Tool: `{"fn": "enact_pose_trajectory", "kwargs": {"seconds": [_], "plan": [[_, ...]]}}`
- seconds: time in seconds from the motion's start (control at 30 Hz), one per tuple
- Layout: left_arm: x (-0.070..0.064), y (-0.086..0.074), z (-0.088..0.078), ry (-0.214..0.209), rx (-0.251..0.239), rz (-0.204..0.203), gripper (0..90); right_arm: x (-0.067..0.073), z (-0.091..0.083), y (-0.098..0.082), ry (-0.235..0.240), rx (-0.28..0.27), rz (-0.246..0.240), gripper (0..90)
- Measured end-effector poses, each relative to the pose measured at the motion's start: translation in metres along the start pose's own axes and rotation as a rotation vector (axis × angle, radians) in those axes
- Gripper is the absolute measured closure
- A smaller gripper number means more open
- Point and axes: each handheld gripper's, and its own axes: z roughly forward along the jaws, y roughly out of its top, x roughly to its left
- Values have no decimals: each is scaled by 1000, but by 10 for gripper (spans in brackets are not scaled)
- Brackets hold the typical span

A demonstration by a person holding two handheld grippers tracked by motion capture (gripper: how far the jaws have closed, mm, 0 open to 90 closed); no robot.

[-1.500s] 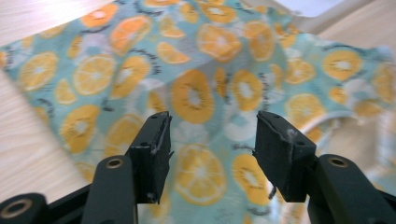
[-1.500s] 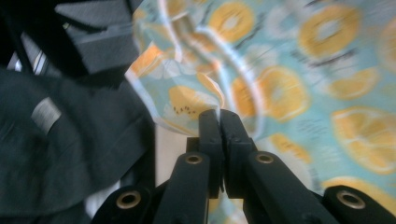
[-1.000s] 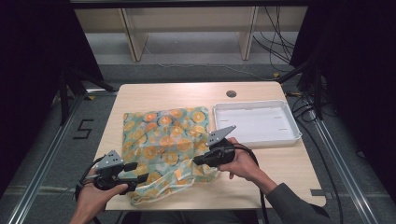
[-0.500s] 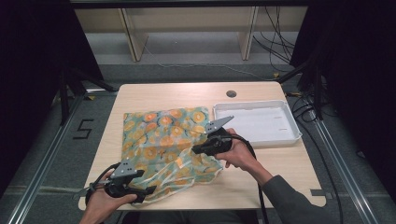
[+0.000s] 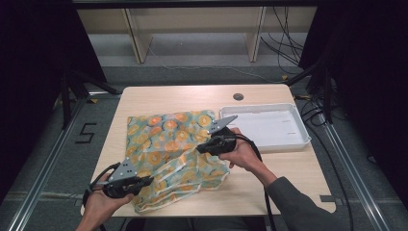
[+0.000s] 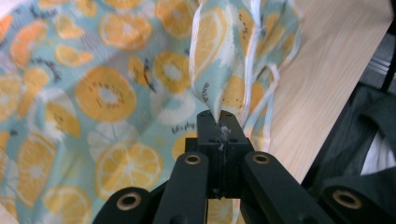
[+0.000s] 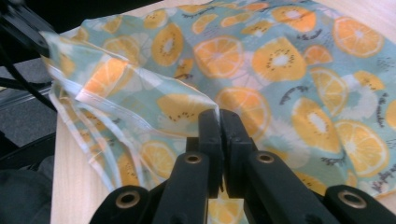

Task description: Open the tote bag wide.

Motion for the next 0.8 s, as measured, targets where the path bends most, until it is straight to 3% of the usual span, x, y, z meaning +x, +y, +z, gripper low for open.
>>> {"fn": "enact_pose_trajectory", "kwargs": {"seconds": [0.07,0.1,0.17,0.2,0.23,0.3,0.4,0.5,0.57,0.67,0.73,0.8], "plan": [[6,8,-2,12,-21,-12,896,-3,-1,2,-16,19,-1,884],[12,12,-3,21,-22,16,896,-3,1,3,-25,4,4,884],[21,19,-2,39,-31,-18,897,-6,2,5,-43,8,4,881],[27,23,-1,48,-37,-11,896,-8,2,6,-46,15,-6,878],[32,26,1,59,-35,-37,896,-10,2,7,-63,22,-2,871],[37,28,4,59,-27,-46,896,-13,4,9,-97,44,-8,844],[60,31,18,88,15,-71,897,-14,4,8,-134,33,-4,761],[77,26,26,112,29,-120,897,-10,-1,8,-213,36,-4,664],[82,25,26,114,41,-133,897,-6,-9,9,-224,40,-18,630],[94,25,31,119,40,-165,897,8,-15,11,-192,31,-43,598],[98,28,32,115,47,-174,897,23,-14,13,-111,34,-86,580],[101,30,33,116,48,-181,897,36,-6,14,-76,67,-121,547]]}}
